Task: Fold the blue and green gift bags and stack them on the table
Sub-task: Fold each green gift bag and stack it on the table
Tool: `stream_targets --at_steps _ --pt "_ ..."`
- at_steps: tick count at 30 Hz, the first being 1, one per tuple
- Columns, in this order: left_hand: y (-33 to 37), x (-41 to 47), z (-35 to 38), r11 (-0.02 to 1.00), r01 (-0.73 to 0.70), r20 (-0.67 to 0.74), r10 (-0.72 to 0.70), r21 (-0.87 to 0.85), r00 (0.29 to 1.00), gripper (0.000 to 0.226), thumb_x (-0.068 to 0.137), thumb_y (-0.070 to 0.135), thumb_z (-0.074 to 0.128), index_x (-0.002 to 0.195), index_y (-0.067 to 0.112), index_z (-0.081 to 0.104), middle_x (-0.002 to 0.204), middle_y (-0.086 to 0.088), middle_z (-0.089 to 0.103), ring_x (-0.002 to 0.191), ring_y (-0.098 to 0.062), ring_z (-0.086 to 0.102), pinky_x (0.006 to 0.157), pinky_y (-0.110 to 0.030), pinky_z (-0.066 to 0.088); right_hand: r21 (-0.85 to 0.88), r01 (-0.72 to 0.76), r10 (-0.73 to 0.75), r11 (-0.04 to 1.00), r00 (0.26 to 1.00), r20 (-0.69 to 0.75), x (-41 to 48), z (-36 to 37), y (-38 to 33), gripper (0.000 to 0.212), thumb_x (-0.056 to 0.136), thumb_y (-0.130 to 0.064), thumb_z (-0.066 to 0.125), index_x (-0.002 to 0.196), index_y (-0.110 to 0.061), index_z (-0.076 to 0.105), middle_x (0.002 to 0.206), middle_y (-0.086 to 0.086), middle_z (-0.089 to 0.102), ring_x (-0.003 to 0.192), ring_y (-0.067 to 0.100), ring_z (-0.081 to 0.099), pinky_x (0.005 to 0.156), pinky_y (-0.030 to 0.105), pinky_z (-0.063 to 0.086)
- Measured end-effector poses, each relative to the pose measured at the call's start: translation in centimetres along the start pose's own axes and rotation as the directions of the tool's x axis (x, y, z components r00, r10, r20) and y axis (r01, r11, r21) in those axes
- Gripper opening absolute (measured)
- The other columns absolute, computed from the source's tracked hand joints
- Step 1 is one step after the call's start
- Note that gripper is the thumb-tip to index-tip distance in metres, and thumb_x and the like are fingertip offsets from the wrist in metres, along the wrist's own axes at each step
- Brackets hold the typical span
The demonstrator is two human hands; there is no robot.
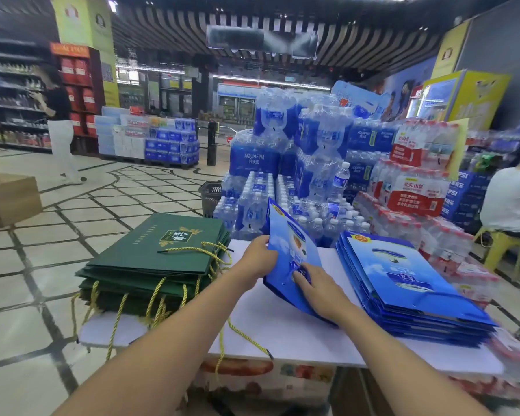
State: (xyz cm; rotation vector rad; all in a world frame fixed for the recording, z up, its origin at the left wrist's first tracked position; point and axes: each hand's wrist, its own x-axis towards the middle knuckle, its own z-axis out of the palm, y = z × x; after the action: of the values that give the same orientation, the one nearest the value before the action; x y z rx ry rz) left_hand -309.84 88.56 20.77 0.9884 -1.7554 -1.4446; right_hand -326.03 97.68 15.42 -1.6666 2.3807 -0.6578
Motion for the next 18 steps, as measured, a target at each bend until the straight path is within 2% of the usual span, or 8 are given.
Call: stream_targets --at_steps 2,4,6,8,11,13,16,18 --pt "2.5 0.7 -1.0 0.988 -0.051 0.003 0.052 0.143 0.999 0.032 0.089 -0.001 0.044 0.11 0.009 0.065 0.106 -0.012 0.072 0.097 -0.031 0.069 0.083 -0.042 0.059 -0.003 0.037 -0.037 0.999 0.999 -0.03 2.3 -2.1 -0.5 0.029 0.087 -0.069 0.042 0.093 -0.042 0.052 0.104 -0.003 0.059 0.096 0.023 0.056 0.085 0.045 0.05" --pt "4.9 1.5 -1.9 0.965 -0.112 0.021 0.11 0.237 0.994 0.035 0.087 0.0 0.043 0.115 0.005 0.063 0.109 -0.019 0.07 0.095 -0.03 0.067 0.082 -0.043 0.059 -0.06 0.117 -0.124 0.991 0.983 -0.134 3.5 -5.7 -2.2 0.04 0.086 -0.058 0.056 0.123 -0.042 0.051 0.126 0.004 0.054 0.116 0.027 0.053 0.095 0.046 0.048" --pt "7.6 1.7 -2.7 0.917 -0.173 0.025 0.176 0.359 0.984 0.036 0.087 0.001 0.042 0.117 0.004 0.062 0.103 -0.018 0.068 0.086 -0.029 0.063 0.068 -0.037 0.053 -0.141 0.153 -0.183 0.978 0.954 -0.236 3.7 -10.0 -4.9 0.076 0.094 -0.037 0.063 0.158 -0.02 0.026 0.161 0.011 0.028 0.147 0.029 0.03 0.114 0.052 0.036" --pt "10.6 1.4 -3.3 0.856 -0.236 0.028 0.251 0.46 0.967 0.032 0.089 0.0 0.043 0.114 0.006 0.063 0.093 -0.011 0.065 0.081 -0.029 0.061 0.058 -0.031 0.047 -0.269 0.183 -0.277 0.945 0.887 -0.369 4.1 -14.2 -7.1 0.081 0.099 -0.027 0.061 0.163 -0.015 0.014 0.169 0.015 0.013 0.154 0.032 0.017 0.121 0.051 0.027" --pt "15.0 -0.1 -4.2 0.734 -0.34 0.074 0.37 0.588 0.926 0.038 0.09 0.002 0.046 0.121 0.012 0.064 0.113 -0.008 0.068 0.104 -0.032 0.064 0.082 -0.043 0.057 -0.525 0.175 -0.453 0.833 0.76 -0.467 5.3 -19.2 -8.6 0.079 0.096 -0.018 0.062 0.163 -0.019 0.019 0.168 0.017 0.018 0.153 0.038 0.021 0.123 0.053 0.025" --pt "17.2 -1.2 -4.8 0.606 -0.385 0.146 0.406 0.696 0.902 0.05 0.092 0.003 0.045 0.137 0.022 0.058 0.13 -0.004 0.063 0.112 -0.03 0.06 0.093 -0.045 0.054 -0.613 0.14 -0.483 0.778 0.757 -0.44 5.8 -22.0 -8.8 0.081 0.091 -0.011 0.063 0.161 -0.02 0.024 0.166 0.014 0.023 0.153 0.037 0.02 0.124 0.053 0.019" --pt "19.4 -2.0 -5.6 0.336 -0.415 0.239 0.456 0.845 0.857 0.059 0.095 0.01 0.044 0.145 0.041 0.048 0.135 0.001 0.06 0.11 -0.029 0.059 0.081 -0.04 0.05 -0.694 0.113 -0.503 0.711 0.771 -0.39 5.6 -25.0 -8.8 0.065 0.092 -0.023 0.065 0.153 -0.021 0.042 0.158 0.01 0.041 0.147 0.033 0.032 0.123 0.053 0.018" --pt "20.1 -2.2 -5.8 0.191 -0.391 0.259 0.487 0.9 0.834 0.056 0.097 0.014 0.045 0.145 0.042 0.046 0.125 0.001 0.063 0.105 -0.028 0.06 0.077 -0.038 0.047 -0.702 0.132 -0.511 0.7 0.779 -0.363 5.2 -25.9 -8.5 0.036 0.096 -0.03 0.06 0.13 -0.019 0.062 0.134 0.008 0.064 0.125 0.031 0.056 0.113 0.049 0.033"
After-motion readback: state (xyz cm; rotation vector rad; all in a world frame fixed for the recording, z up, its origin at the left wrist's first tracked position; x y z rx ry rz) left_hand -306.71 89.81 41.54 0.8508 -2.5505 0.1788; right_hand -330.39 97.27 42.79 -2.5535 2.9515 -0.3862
